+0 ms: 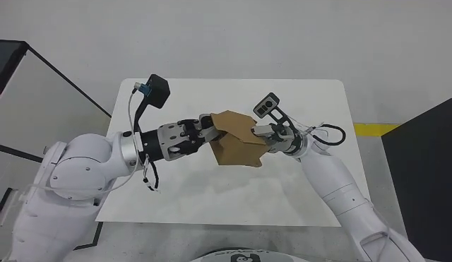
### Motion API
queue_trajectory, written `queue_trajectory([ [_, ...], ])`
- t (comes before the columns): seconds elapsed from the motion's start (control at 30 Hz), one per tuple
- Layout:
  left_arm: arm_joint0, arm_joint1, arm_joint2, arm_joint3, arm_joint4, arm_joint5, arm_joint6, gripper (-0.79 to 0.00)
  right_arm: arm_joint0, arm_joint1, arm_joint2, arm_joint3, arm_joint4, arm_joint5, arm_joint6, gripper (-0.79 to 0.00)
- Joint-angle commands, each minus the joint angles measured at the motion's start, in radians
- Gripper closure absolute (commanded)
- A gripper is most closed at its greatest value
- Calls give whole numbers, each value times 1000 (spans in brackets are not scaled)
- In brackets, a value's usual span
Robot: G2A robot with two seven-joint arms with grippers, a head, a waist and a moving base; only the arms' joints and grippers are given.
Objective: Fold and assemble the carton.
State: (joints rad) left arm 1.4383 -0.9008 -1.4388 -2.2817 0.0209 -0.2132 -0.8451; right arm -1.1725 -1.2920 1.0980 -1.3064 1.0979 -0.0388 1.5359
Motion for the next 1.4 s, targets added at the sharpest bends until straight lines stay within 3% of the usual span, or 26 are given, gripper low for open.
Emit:
queue_trajectory([
  [0.0, -1, 0, 10, 0, 10, 5, -12, 0, 0, 0, 0, 0, 0, 0, 0, 0],
  [0.67, -14, -2, 24, 16, 5, 10, -9, 0, 0, 0, 0, 0, 0, 0, 0, 0],
  [0.97, 7, 2, -64, -3, -133, 65, -37, 0, 0, 0, 0, 0, 0, 0, 0, 0],
  [1.1, 26, 7, -108, -10, -216, 171, -99, 0, 0, 0, 0, 0, 0, 0, 0, 0],
  [1.37, 29, 6, -110, -11, -239, 179, -85, 0, 0, 0, 0, 0, 0, 0, 0, 0],
])
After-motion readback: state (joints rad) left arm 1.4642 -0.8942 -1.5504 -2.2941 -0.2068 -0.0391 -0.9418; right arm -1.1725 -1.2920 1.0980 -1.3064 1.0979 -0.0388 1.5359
